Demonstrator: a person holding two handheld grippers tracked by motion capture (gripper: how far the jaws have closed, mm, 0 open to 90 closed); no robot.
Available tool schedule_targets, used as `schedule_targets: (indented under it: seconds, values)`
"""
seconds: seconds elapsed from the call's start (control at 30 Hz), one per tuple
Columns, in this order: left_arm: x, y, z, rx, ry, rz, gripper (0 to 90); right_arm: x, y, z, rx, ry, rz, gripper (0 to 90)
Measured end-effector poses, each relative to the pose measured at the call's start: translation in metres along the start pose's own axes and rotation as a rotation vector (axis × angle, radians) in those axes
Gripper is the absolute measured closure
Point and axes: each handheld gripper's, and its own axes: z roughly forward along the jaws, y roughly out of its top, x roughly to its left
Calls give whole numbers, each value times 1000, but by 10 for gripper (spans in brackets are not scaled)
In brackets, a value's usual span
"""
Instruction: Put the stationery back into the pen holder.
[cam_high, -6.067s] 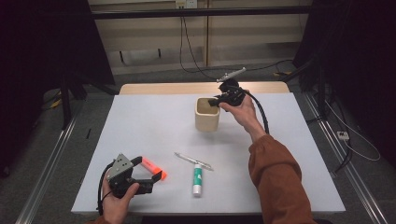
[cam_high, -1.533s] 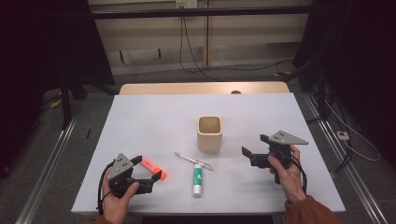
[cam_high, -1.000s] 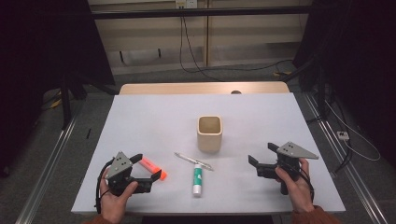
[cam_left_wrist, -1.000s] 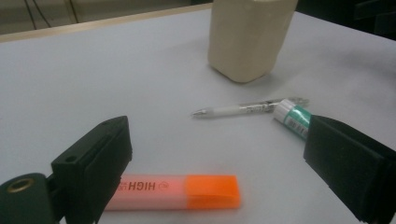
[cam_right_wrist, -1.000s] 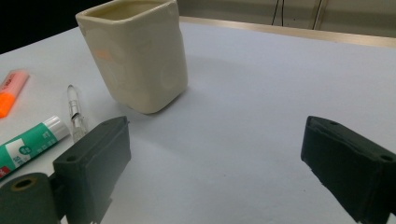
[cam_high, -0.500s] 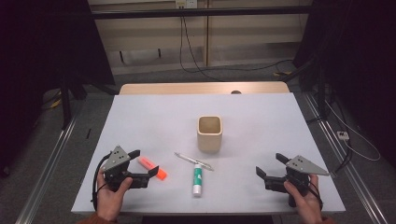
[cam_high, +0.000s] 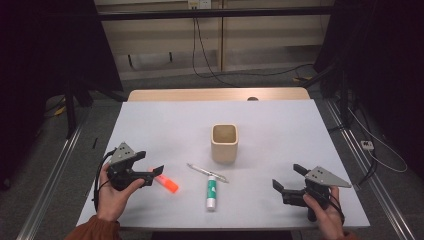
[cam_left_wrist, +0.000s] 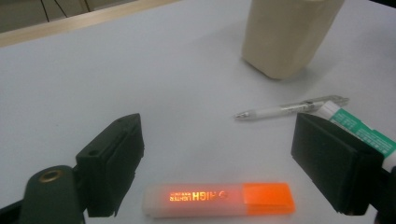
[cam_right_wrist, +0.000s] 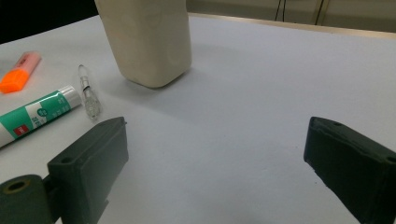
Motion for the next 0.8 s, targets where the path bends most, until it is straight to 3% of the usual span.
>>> schedule_targets:
  seconds: [0.13, 0.2, 0.33, 0.43, 0.57, 0.63, 0.8]
  values:
    - [9, 5, 6, 24, -20, -60, 340, 1, 1, 2, 2, 6, -6, 60]
    - [13, 6, 12, 51, -14, -49, 383, 1, 1, 2, 2, 6, -6, 60]
    - [22, 4, 21, 105, 4, -55, 573, 1, 1, 3, 1, 13, -11, 59]
    - [26, -1, 27, 99, -3, -88, 696, 1, 1, 4, 7, 14, -10, 59]
    - [26, -2, 32, 127, 16, -37, 854, 0, 2, 4, 9, 18, -12, 59]
    - [27, -3, 35, 139, 10, -38, 900, 1, 2, 4, 9, 20, -9, 59]
    - [27, -7, 45, 191, 14, -16, 900, 1, 1, 4, 13, 23, -13, 58]
